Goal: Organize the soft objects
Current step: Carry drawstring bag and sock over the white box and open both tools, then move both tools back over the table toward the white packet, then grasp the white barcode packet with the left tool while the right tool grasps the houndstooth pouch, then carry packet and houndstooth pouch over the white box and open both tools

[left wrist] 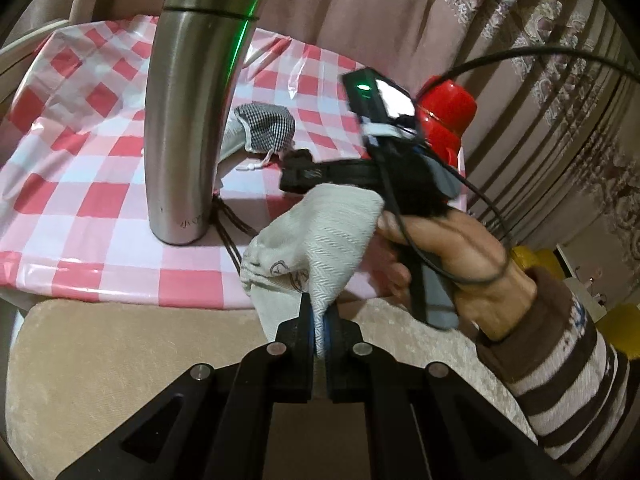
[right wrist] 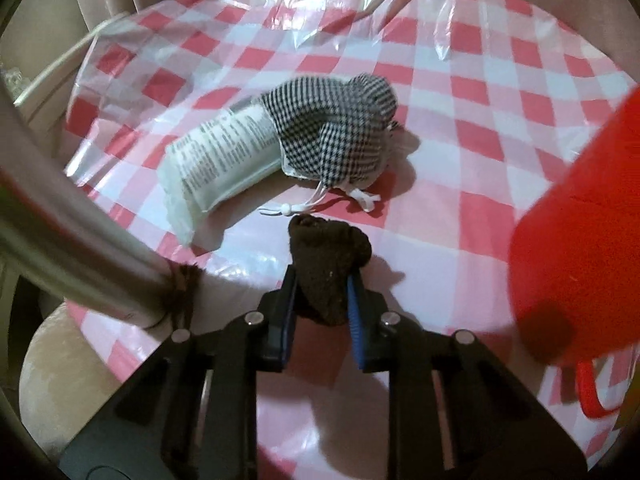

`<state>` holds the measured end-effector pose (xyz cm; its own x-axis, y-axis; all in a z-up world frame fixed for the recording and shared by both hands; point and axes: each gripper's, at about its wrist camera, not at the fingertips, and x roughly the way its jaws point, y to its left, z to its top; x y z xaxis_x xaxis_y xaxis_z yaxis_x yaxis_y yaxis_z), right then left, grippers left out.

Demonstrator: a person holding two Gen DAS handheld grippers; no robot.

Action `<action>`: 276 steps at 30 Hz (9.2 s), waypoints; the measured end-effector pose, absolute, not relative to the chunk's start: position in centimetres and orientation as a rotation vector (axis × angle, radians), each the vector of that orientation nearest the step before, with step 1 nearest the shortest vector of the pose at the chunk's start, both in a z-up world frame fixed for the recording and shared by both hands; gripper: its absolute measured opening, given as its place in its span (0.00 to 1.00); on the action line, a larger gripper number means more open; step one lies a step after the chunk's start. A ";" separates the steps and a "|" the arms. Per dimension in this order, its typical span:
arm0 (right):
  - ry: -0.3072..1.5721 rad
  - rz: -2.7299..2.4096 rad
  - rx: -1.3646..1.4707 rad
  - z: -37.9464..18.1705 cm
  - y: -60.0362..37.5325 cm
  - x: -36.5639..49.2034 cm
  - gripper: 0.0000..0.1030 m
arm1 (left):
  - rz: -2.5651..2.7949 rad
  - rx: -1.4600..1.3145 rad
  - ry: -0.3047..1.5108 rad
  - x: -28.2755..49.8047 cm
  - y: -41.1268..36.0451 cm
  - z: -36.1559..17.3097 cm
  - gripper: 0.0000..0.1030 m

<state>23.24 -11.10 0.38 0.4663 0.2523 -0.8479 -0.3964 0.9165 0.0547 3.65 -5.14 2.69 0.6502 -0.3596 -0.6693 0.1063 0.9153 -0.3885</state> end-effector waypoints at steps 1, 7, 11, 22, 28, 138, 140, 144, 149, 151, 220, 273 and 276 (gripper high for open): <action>1.001 0.397 -0.151 0.9 -11.5 22.8 0.25 | -0.268 -0.328 0.819 3.7 -5.2 2.9 0.04; 0.958 0.390 -0.095 3.4 -14.2 19.3 0.25 | -0.269 -0.301 0.775 4.1 -6.1 4.2 0.04; 0.936 0.378 -0.077 4.7 -16.1 16.4 0.25 | -0.284 -0.277 0.752 4.4 -7.2 5.1 0.04; 0.891 0.303 -0.019 7.1 -21.5 10.7 0.25 | -0.355 -0.211 0.716 4.1 -11.5 7.2 0.04; 0.874 0.262 0.013 7.7 -24.3 8.7 0.25 | -0.387 -0.179 0.701 3.5 -13.7 8.4 0.04; 1.014 0.377 0.097 4.6 -9.6 32.7 0.88 | -0.540 -0.129 1.363 36.0 8.1 1.0 0.99; 1.037 0.378 0.107 3.7 -9.1 33.8 0.88 | -0.552 -0.058 1.417 36.7 6.8 0.5 1.00; 1.062 0.384 0.105 2.1 -8.0 35.4 0.87 | -0.554 0.079 1.492 37.6 3.9 -0.7 1.00; 1.076 0.388 0.085 0.8 -7.5 36.4 0.87 | -0.535 0.160 1.539 37.8 2.0 -2.8 1.00; 1.081 0.387 0.069 0.3 -7.3 36.7 0.87 | -0.526 0.183 1.551 37.8 1.7 -3.5 1.00; 0.696 0.116 0.006 15.1 -27.2 6.8 0.17 | -0.527 -0.215 0.698 14.7 -9.9 19.7 0.65; 0.813 -0.390 0.067 11.4 -45.6 -6.0 0.67 | -0.704 -0.247 1.099 4.0 -29.0 3.2 0.85; 0.830 -0.381 0.064 10.8 -45.0 -6.9 0.68 | -0.687 -0.199 1.080 3.5 -29.5 2.9 0.85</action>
